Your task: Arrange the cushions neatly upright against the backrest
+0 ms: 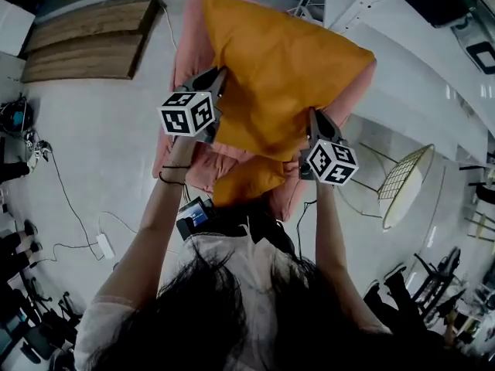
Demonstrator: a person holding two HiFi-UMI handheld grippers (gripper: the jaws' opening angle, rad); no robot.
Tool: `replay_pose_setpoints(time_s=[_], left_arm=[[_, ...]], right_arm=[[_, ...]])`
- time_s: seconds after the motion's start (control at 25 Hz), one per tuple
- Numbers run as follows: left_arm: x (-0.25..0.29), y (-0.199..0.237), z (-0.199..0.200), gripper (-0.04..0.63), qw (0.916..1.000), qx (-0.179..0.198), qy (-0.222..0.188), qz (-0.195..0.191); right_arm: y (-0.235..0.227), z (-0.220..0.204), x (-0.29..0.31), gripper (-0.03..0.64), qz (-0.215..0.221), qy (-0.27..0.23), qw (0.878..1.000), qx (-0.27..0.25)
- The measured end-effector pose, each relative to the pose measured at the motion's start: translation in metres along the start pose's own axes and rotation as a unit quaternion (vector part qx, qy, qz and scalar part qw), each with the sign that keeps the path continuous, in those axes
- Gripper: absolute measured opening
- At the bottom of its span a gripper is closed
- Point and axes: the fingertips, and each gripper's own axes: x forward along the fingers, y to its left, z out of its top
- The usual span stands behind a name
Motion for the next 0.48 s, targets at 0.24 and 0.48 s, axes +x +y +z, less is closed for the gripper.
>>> replay_pose_setpoints(time_s=[0.24,0.48], left_arm=[[0.014,-0.012,0.037,0.040,0.9984,0.027,-0.033,-0.036],[0.047,0.034,-0.008,0.041,0.9975,0.020,0.067,-0.010]], right_arm=[[-0.002,0.008,0.007,0.035,-0.009,-0.009,1.000,0.000],[-0.019,-0.010,0.036,0.035,-0.024,0.022,0.999,-0.008]])
